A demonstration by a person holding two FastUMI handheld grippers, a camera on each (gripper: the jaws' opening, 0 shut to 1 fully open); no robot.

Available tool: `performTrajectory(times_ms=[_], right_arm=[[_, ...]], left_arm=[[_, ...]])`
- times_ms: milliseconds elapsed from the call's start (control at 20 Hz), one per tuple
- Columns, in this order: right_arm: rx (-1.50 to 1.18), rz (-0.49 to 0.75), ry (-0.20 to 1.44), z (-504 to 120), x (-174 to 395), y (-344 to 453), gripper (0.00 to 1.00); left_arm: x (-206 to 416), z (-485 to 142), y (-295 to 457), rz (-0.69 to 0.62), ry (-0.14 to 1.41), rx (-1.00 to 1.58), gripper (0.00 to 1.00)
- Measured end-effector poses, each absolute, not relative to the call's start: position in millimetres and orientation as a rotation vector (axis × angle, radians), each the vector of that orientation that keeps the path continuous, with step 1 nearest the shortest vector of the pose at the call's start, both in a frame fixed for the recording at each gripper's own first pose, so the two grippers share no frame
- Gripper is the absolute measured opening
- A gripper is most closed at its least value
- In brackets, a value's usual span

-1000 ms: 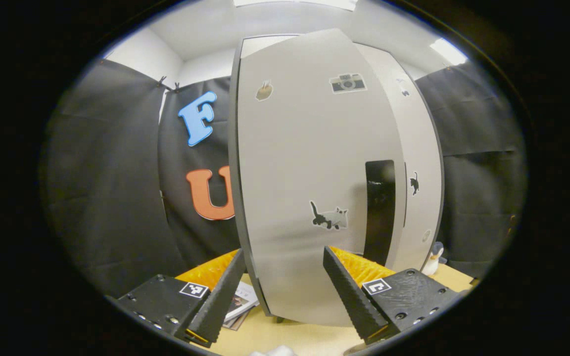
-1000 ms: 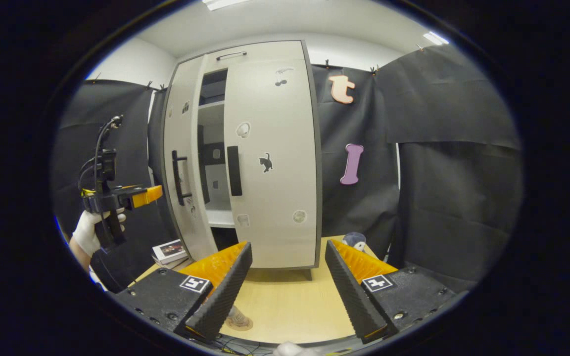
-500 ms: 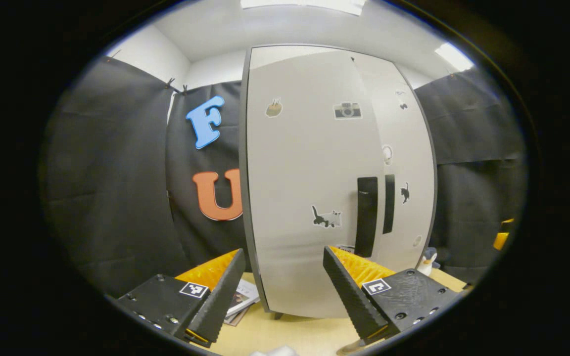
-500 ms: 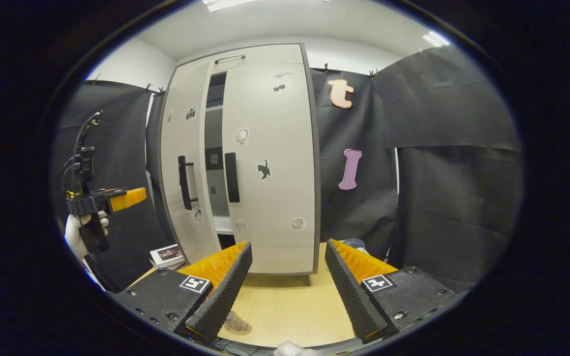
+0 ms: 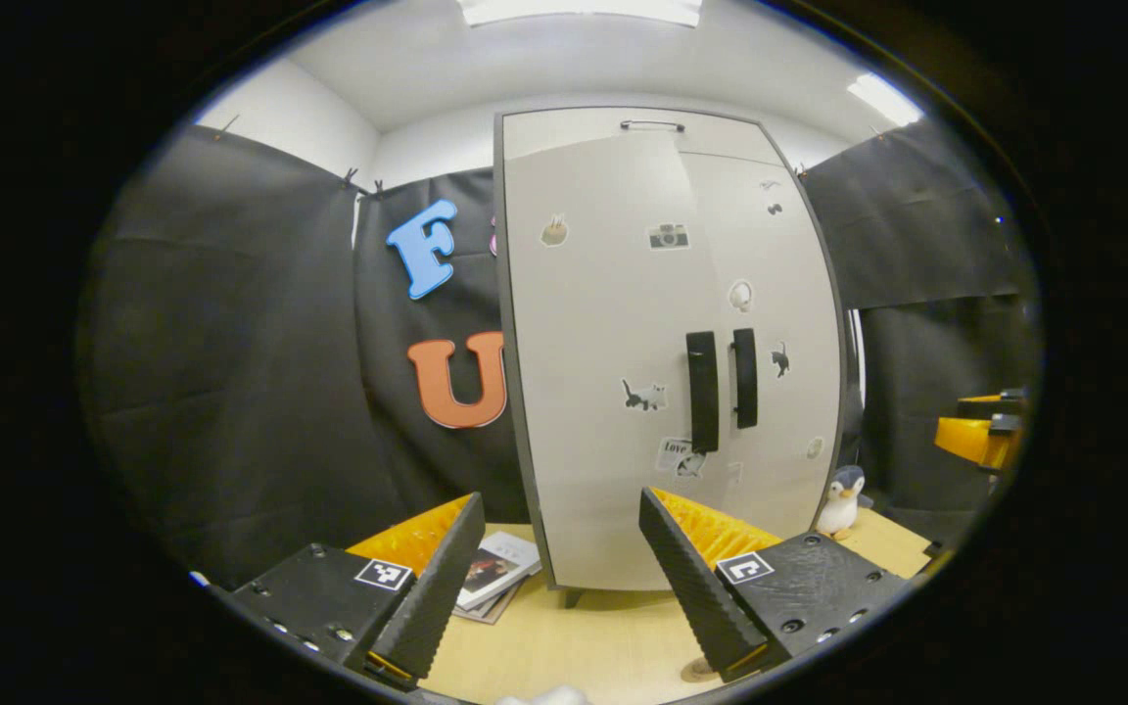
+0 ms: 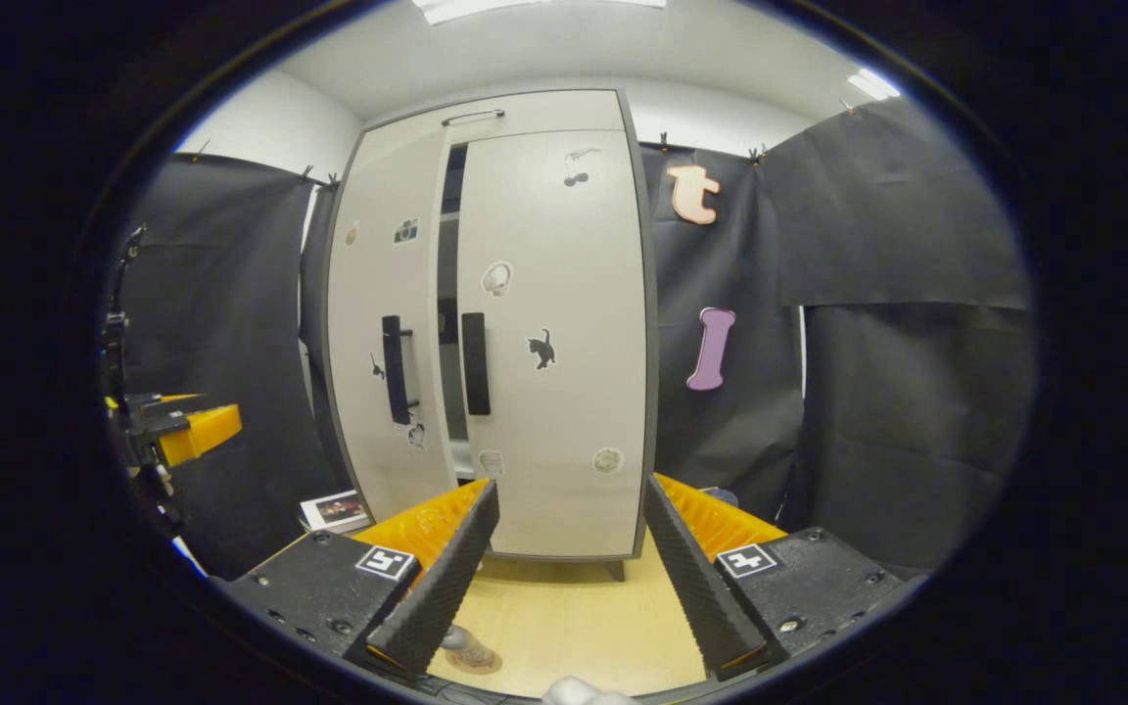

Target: Grasp the bottle in the cabinet with the left hand and place it on the coaster, then close the right door with the right hand and the left door with the left hand.

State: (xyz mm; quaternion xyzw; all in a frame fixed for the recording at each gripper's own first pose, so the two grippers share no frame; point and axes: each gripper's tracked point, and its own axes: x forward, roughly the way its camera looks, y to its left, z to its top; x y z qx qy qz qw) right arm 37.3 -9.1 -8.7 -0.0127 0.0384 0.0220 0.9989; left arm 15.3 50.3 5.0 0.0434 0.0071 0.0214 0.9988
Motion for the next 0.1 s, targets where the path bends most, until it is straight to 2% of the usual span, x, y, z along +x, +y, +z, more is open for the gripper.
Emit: performTrajectory(times_ms=[100], right_arm=[[-0.027, 0.042, 0.076, -11.7, 39.1, -6.7, 0.97]], left_arm=[[3.2, -10.6, 47.0, 0.048, 0.037, 0.056, 0.97]])
